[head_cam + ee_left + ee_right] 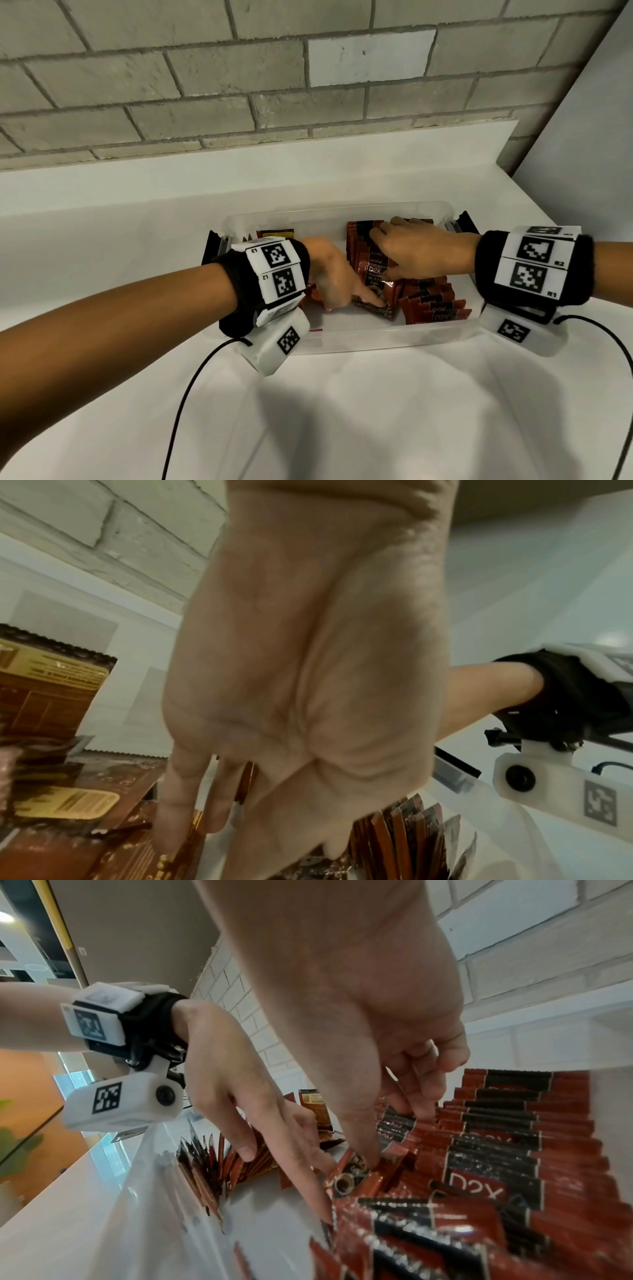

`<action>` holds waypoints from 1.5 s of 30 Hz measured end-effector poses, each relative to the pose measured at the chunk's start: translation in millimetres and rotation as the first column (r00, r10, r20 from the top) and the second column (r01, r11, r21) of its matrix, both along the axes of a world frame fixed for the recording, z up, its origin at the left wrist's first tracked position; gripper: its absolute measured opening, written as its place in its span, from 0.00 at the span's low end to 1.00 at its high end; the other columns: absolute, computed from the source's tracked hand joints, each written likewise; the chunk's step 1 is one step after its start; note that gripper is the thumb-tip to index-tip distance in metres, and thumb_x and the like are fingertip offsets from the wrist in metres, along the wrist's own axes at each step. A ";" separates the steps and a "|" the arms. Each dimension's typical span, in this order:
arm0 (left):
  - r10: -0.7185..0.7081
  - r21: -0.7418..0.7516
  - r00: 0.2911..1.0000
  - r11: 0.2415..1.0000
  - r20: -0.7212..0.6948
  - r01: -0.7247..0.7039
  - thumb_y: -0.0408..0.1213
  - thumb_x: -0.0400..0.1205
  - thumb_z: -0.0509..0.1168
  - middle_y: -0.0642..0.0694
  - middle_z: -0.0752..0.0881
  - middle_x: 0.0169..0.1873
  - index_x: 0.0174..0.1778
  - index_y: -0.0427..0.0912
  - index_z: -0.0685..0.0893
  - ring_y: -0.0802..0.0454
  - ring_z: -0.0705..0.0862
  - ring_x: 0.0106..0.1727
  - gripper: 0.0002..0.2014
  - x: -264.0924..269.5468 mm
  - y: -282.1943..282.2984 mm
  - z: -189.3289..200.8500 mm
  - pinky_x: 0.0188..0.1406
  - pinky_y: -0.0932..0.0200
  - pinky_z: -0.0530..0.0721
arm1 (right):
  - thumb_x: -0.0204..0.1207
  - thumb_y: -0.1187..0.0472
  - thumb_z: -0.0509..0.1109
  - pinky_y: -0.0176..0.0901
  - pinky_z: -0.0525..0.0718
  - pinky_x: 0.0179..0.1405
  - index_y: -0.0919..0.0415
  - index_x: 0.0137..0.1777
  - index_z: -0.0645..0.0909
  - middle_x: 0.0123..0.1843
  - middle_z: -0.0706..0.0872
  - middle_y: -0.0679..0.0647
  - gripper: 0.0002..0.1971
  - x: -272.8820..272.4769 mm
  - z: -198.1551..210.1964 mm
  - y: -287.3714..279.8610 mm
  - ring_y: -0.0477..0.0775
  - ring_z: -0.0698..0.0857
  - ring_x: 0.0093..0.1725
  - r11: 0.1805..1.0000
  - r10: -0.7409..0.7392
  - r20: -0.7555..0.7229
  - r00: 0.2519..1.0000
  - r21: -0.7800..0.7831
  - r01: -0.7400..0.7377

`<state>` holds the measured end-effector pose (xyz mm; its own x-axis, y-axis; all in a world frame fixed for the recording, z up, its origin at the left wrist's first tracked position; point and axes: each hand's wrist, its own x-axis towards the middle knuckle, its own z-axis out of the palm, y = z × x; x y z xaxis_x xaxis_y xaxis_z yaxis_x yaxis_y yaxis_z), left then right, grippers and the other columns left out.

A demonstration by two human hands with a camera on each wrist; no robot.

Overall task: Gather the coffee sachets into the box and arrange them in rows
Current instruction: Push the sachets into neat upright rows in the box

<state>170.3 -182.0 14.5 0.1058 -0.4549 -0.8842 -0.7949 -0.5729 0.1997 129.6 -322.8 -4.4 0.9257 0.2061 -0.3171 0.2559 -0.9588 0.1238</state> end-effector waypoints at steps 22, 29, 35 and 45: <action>-0.068 0.112 0.995 0.992 0.079 0.059 0.21 0.81 0.48 0.47 0.51 0.84 0.84 0.53 0.48 0.44 0.55 0.83 0.37 -6.9 -3.4 3.4 0.79 0.50 0.64 | 0.68 0.39 0.73 0.44 0.66 0.47 0.60 0.54 0.72 0.50 0.80 0.54 0.27 9.8 6.4 -4.6 0.53 0.72 0.55 0.994 0.034 -0.029 0.999 -0.107 -0.037; -0.100 0.088 0.989 0.992 0.107 0.091 0.24 0.81 0.48 0.47 0.52 0.84 0.84 0.54 0.49 0.44 0.55 0.83 0.36 -5.5 -4.7 1.9 0.79 0.48 0.63 | 0.71 0.49 0.74 0.44 0.66 0.46 0.63 0.59 0.75 0.51 0.81 0.55 0.23 10.4 -0.8 0.5 0.56 0.76 0.57 0.983 0.071 -0.022 0.997 -0.167 -0.074; -0.046 0.087 0.998 0.995 0.052 0.041 0.19 0.79 0.47 0.45 0.53 0.84 0.83 0.55 0.52 0.42 0.55 0.83 0.38 -2.4 -4.5 2.1 0.79 0.44 0.64 | 0.75 0.49 0.71 0.44 0.67 0.43 0.62 0.53 0.75 0.45 0.80 0.54 0.17 14.0 1.7 -3.9 0.53 0.72 0.45 0.981 0.082 0.038 0.996 -0.177 -0.074; -0.036 0.057 0.999 0.998 0.040 0.034 0.19 0.79 0.53 0.47 0.55 0.83 0.83 0.54 0.50 0.44 0.56 0.83 0.40 -2.2 -11.7 -7.5 0.78 0.45 0.67 | 0.73 0.49 0.74 0.37 0.69 0.25 0.61 0.46 0.74 0.33 0.74 0.48 0.17 11.9 8.7 -6.6 0.46 0.71 0.30 0.998 -0.057 -0.173 0.983 0.022 0.062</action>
